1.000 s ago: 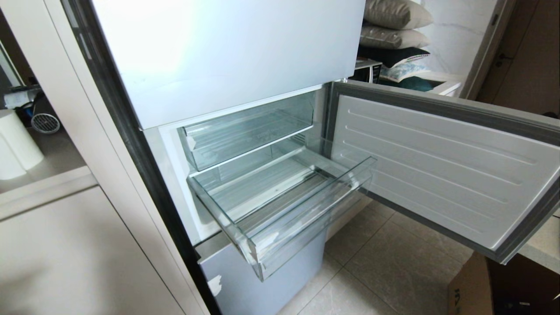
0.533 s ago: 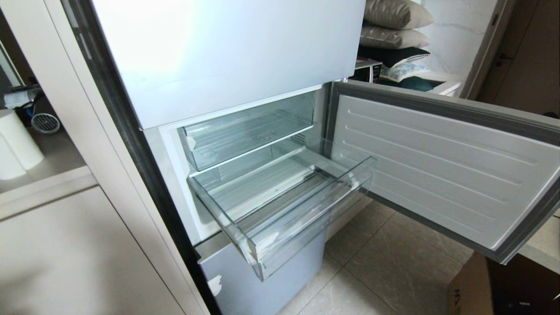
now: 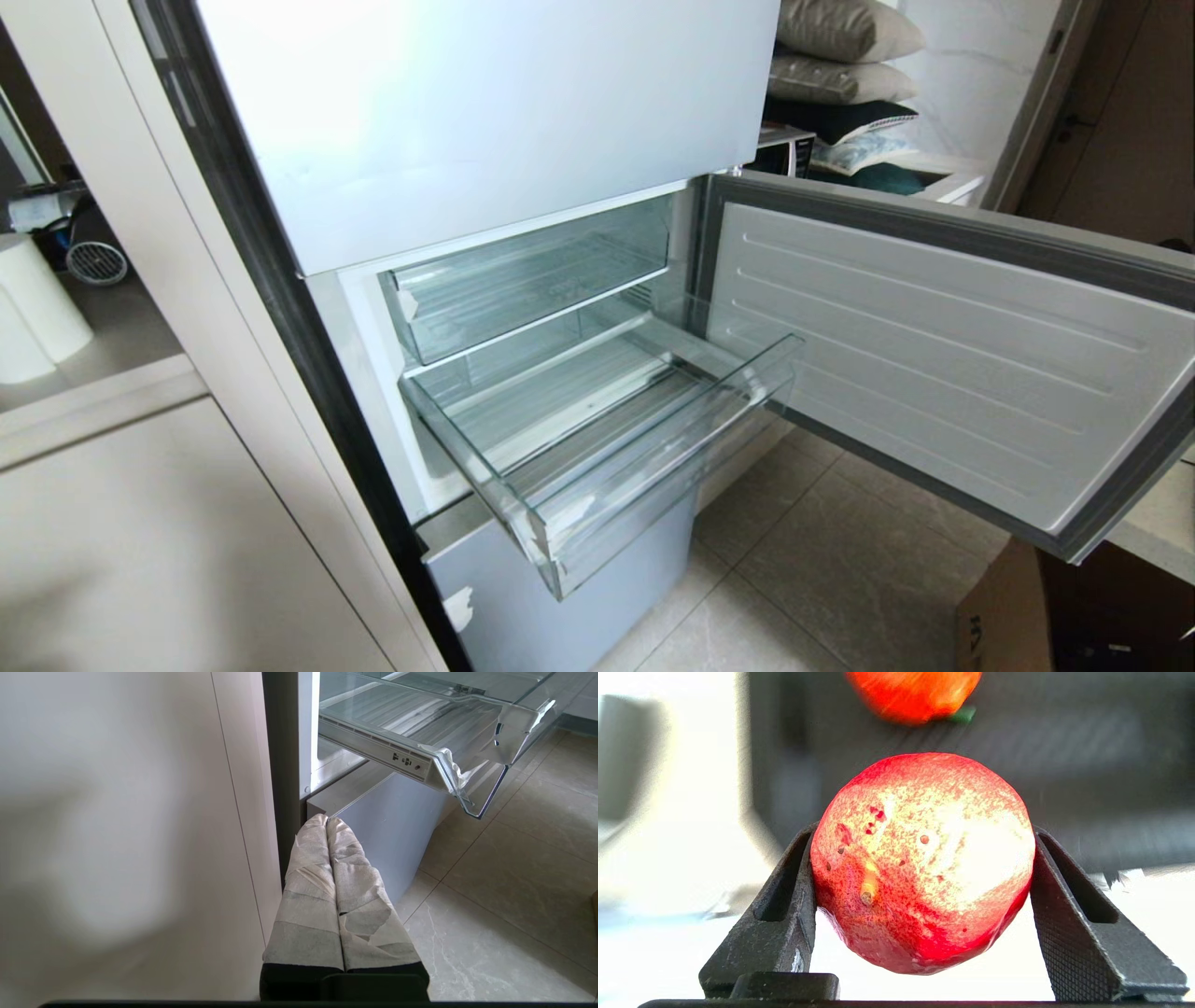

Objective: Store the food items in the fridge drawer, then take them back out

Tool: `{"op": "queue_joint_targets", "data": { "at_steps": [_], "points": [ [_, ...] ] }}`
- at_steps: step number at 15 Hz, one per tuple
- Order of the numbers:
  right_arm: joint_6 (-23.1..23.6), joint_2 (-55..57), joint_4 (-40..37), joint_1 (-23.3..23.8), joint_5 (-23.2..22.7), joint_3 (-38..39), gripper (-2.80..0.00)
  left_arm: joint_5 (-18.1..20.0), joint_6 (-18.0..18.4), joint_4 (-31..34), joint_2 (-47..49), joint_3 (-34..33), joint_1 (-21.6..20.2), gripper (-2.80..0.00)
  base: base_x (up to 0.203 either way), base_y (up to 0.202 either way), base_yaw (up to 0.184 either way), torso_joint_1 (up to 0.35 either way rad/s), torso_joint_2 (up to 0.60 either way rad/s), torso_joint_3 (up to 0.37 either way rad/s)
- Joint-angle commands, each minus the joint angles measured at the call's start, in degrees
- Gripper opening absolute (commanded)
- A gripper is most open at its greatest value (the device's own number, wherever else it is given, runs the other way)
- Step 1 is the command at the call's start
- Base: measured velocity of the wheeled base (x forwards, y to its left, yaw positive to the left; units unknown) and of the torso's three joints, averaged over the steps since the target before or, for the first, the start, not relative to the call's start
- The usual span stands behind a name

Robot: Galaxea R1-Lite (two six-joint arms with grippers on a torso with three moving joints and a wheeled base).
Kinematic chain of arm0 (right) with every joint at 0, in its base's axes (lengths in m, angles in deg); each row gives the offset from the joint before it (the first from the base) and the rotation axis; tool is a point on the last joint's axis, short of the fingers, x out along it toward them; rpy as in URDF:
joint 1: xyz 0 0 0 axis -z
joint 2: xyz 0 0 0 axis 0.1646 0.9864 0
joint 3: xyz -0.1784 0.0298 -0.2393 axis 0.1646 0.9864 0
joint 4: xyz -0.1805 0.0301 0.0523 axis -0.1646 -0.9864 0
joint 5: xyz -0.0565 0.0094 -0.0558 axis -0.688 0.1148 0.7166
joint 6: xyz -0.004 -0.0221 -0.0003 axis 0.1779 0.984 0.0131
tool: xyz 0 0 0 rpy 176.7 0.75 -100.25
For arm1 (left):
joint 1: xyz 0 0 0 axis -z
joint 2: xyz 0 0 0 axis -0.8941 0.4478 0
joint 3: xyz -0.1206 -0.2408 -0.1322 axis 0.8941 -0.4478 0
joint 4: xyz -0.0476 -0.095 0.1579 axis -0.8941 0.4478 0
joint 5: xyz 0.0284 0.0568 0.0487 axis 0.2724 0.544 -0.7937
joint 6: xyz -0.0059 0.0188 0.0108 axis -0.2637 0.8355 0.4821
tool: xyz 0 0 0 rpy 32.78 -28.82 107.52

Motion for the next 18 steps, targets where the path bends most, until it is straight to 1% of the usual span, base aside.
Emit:
{"op": "queue_joint_targets", "data": {
  "at_steps": [1,2,3,4,6,7,9,11,12,13,14,15,18],
  "points": [
    [0.1,-14.5,-0.3,-1.4,-1.5,9.0,-2.8,0.0,0.0,0.0,0.0,0.0,0.0,-2.8,0.0,0.0,0.0,0.0,0.0,0.0],
    [0.3,-19.4,-0.5,-2.7,-3.0,14.4,-2.8,0.0,0.0,0.0,0.1,0.0,0.0,-2.8,0.0,0.0,0.0,0.0,0.0,0.0],
    [0.5,-24.4,-0.7,-5.2,-4.5,20.2,-2.8,0.0,0.0,0.0,0.1,0.0,0.0,-2.8,0.0,0.0,0.0,0.0,0.0,0.0],
    [0.5,-28.4,-0.8,-8.8,-5.4,24.8,-2.8,0.0,0.0,0.0,0.1,0.0,0.0,-2.8,0.0,0.0,0.0,0.0,0.0,0.0],
    [-0.6,-33.8,-1.0,-20.5,-6.3,30.6,-2.8,0.0,0.0,0.0,0.1,0.0,0.0,-2.8,0.0,0.0,0.0,0.0,0.0,0.0],
    [-2.1,-36.0,-1.2,-27.1,-6.4,32.2,-2.8,0.0,0.0,0.0,0.1,0.0,0.0,-2.8,0.0,0.0,0.0,0.0,0.0,0.0],
    [-7.0,-39.3,-2.2,-42.8,-5.2,33.1,-2.8,0.0,0.0,0.0,0.1,0.0,0.0,-2.8,0.0,0.0,0.0,0.0,0.0,0.0],
    [-11.4,-40.2,-2.8,-57.6,-1.1,31.2,-2.8,0.0,0.0,0.0,0.1,0.0,0.0,-2.8,0.0,0.0,0.0,0.0,0.0,0.0],
    [-13.1,-39.3,-2.9,-63.9,1.4,28.5,-2.8,0.0,0.0,0.0,0.1,0.0,0.0,-2.8,0.0,0.0,0.0,0.0,0.0,0.0],
    [-14.1,-37.0,-3.0,-67.9,3.2,24.0,-2.8,0.0,0.0,0.0,0.1,0.0,0.0,-2.8,0.0,0.0,0.0,0.0,0.0,0.0],
    [-14.8,-33.0,-3.1,-69.8,4.3,19.2,-2.8,0.0,0.0,0.0,0.0,0.0,0.0,-2.8,0.0,0.0,0.0,0.0,0.0,0.0],
    [-15.2,-28.8,-3.1,-70.4,5.0,14.2,-2.8,0.0,0.0,0.0,0.1,0.0,0.0,-2.8,0.0,0.0,0.0,0.0,0.0,0.0],
    [-15.3,-18.4,-3.1,-72.2,4.4,-0.7,-2.8,0.0,0.0,0.0,0.1,0.0,0.0,-2.8,0.0,0.0,0.0,0.0,0.0,0.0]
  ]
}}
